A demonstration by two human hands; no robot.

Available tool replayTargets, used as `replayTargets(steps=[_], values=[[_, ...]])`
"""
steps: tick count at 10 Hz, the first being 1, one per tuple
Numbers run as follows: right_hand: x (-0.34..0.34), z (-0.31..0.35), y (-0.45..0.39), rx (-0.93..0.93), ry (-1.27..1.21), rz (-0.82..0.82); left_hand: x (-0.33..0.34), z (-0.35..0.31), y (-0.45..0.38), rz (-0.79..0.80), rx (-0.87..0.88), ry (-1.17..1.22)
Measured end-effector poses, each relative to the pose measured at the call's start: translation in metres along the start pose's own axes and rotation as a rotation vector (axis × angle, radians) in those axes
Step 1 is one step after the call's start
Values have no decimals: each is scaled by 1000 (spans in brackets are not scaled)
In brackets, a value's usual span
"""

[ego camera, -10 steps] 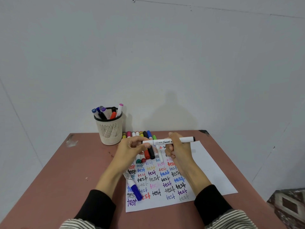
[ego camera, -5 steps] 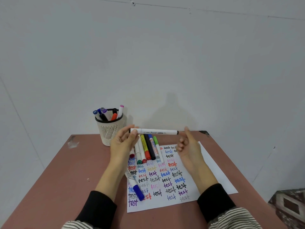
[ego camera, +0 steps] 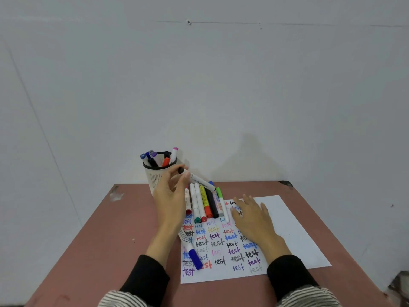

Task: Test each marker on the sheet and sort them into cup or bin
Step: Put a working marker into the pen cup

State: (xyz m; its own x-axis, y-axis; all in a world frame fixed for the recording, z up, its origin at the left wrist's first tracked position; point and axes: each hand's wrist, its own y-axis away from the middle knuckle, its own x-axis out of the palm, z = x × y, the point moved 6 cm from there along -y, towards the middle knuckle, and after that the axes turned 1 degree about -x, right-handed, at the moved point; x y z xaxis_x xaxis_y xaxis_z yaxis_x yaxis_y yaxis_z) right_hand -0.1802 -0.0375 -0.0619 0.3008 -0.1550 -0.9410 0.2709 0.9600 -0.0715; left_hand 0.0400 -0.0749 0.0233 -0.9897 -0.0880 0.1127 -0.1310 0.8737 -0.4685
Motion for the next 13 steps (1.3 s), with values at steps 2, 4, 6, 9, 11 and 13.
replayTargets(steps=[2, 4, 6, 9, 11, 13], values=[[1, 1, -1, -15, 22, -14, -16, -46, -6, -207, 264, -39], [1, 1, -2, -24, -4, -11, -27, -69, -46, -285, 406, -161], [-2, 2, -1, -30, -8, -7, -11, -43, -78, -117, 251, -394], [-3, 4, -1, -27, 20, 6, 7, -12, -91, 60, 321, -1259], [-2, 3, -1, -27, 13, 5, 11, -2, -35, 19, 467, -1105], [-2, 3, 0, -18, 2, 16, 2, 50, 6, 214, 225, -843]])
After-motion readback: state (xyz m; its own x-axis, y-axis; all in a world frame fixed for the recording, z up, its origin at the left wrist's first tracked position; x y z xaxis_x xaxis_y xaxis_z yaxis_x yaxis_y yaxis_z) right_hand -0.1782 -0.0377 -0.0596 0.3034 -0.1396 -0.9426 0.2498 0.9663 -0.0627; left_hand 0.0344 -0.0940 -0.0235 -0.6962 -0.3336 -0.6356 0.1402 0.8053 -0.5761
